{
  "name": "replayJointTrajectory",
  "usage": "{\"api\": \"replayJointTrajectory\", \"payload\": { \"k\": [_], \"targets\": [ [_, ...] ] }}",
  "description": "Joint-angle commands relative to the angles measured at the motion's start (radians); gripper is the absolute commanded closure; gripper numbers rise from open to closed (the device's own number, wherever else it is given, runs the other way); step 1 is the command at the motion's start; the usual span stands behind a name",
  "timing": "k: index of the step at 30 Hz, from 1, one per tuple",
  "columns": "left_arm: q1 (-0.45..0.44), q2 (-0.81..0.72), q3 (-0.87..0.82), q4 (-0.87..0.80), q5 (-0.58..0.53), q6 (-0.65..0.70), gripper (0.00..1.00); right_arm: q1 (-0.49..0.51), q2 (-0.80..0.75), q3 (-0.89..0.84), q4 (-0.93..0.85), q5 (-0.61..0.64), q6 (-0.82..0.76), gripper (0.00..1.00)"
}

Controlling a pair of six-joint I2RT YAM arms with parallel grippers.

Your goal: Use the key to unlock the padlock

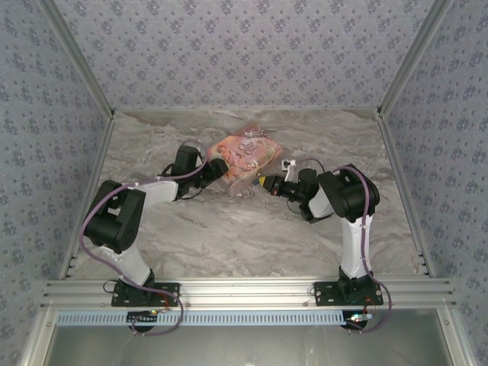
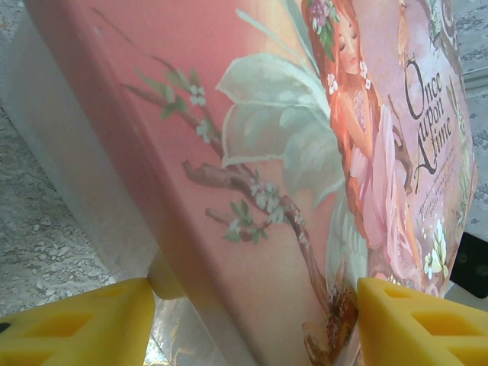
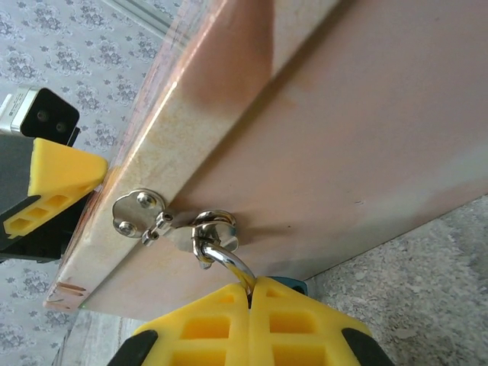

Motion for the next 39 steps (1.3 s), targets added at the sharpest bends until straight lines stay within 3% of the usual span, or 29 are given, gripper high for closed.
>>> {"api": "replayJointTrajectory", "payload": {
  "k": [1,13,26,32,39],
  "targets": [
    [0.001,0.011,-0.037,-0.133,-0.020,0.019,0.32,-0.006,0.004,0.009,0.071,0.038,0.065,1.00],
    [-0.003,0.001,-0.100,-0.096,-0.024,0.010,0.32,-0.007,-0.039,0.028,0.097,0.175,0.251,1.00],
    [-0.003,0.001,-0.146,-0.070,-0.025,0.005,0.31,-0.016,-0.031,0.074,0.093,0.207,0.342,1.00],
    [0.007,-0.015,-0.159,-0.070,-0.029,0.003,0.30,-0.025,-0.052,0.046,0.068,0.242,0.321,1.00],
    [0.061,-0.044,-0.119,-0.125,-0.026,0.039,0.27,-0.038,-0.205,-0.062,-0.084,0.262,0.179,1.00]
  ]
}}
